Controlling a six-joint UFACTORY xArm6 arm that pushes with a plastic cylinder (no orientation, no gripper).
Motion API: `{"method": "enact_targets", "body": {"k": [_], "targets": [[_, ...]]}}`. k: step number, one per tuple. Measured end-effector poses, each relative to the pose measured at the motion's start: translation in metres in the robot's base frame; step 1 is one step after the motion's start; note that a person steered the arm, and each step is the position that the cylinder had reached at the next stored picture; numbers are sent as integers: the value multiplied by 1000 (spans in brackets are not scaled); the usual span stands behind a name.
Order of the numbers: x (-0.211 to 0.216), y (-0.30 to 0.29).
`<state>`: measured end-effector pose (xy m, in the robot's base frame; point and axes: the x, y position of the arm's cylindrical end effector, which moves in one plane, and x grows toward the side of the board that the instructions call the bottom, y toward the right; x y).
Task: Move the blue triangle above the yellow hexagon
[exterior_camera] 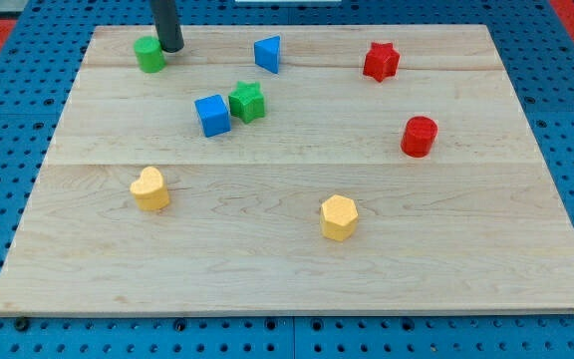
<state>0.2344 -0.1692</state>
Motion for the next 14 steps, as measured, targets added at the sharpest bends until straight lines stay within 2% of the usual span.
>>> {"method": "enact_targets", "body": {"k": [1,5,6,8,12,13,14], "targets": [[1,28],[-5,53],[-21,72],[-24,109],[-24,122],[0,124],[50,144]]}}
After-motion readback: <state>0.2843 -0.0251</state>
